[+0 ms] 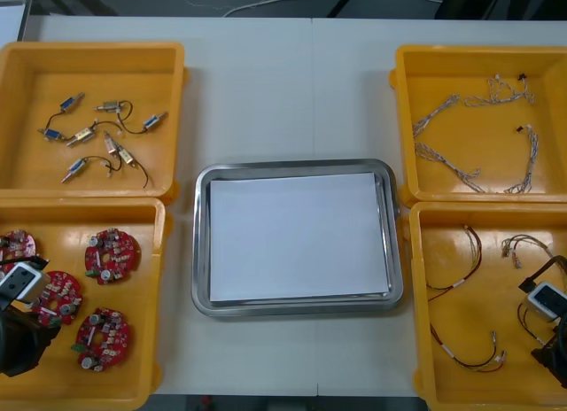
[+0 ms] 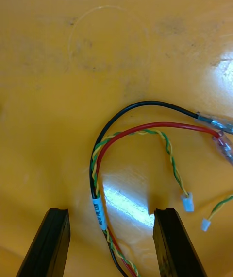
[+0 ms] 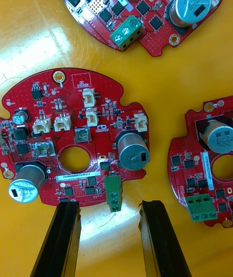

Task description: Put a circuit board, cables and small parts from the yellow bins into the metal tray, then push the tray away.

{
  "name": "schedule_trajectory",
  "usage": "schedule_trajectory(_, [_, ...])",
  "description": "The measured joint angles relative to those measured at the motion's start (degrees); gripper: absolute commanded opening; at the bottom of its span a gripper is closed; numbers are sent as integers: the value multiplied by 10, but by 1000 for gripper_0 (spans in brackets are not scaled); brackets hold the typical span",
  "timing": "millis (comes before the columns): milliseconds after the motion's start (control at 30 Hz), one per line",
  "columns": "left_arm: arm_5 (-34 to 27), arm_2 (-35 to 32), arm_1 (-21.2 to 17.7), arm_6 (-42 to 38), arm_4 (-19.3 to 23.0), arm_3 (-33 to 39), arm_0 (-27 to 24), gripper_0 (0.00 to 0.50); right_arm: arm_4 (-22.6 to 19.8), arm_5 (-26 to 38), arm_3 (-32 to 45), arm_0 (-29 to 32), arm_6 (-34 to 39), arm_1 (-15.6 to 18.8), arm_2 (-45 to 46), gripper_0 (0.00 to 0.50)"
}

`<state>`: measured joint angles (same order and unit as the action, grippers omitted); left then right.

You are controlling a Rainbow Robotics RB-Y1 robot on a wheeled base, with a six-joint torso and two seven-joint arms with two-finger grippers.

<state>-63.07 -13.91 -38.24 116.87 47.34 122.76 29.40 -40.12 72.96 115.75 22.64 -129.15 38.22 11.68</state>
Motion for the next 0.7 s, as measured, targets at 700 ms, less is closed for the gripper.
schedule_trajectory(700, [9,33,1,0,-49,-4,-1,333,23,-2,0,4,0,-21,-4,496])
